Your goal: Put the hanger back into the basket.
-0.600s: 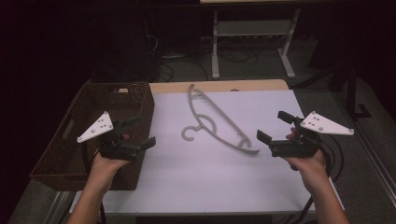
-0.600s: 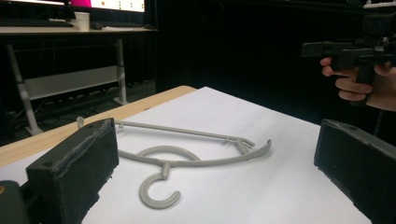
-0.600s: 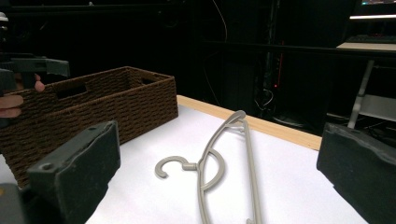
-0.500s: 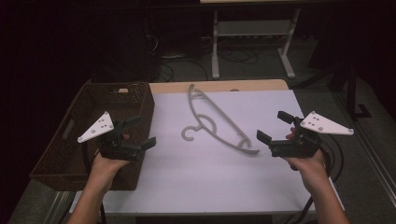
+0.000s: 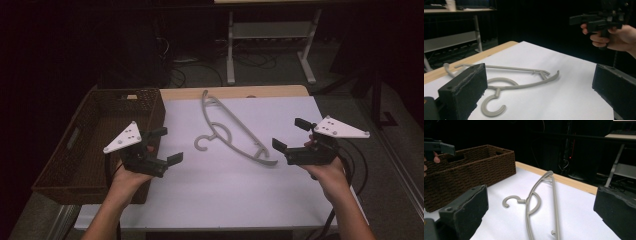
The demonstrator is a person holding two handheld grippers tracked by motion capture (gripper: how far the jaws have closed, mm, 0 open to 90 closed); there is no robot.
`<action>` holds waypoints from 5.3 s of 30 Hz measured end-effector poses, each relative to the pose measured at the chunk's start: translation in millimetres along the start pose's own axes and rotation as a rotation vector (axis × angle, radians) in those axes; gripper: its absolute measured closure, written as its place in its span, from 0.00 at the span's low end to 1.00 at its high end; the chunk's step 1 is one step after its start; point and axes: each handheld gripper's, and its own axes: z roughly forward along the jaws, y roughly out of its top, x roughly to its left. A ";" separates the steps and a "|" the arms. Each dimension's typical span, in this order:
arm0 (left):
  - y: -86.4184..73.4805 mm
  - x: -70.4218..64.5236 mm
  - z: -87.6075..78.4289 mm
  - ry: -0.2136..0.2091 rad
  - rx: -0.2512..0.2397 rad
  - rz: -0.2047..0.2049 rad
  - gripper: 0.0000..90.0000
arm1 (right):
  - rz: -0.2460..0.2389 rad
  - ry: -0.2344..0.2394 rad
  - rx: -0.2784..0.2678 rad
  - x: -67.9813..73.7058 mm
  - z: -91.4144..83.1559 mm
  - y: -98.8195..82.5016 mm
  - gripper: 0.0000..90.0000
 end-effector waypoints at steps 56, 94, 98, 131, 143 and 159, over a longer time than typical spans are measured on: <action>-56.0 -8.9 37.9 -0.063 0.126 -0.031 0.00 | -0.018 -0.074 0.543 -52.7 194.2 -66.7 0.78; -57.4 -9.1 38.8 -0.062 0.140 -0.029 0.00 | -0.033 0.040 0.589 -41.6 153.0 -66.6 0.89; -58.1 -10.1 40.1 -0.064 0.141 -0.034 0.00 | -0.074 0.084 0.585 -28.7 141.5 -66.7 0.89; -60.0 -12.1 41.4 -0.070 0.155 -0.031 0.00 | -0.184 0.241 0.598 26.8 92.8 -78.8 0.77; -60.2 -12.2 42.5 -0.071 0.154 -0.030 0.00 | -0.180 0.210 0.661 34.3 79.7 -93.0 0.99; -60.6 -12.8 42.9 -0.072 0.157 -0.031 0.00 | -0.211 0.043 0.692 -3.3 102.4 -88.3 0.99</action>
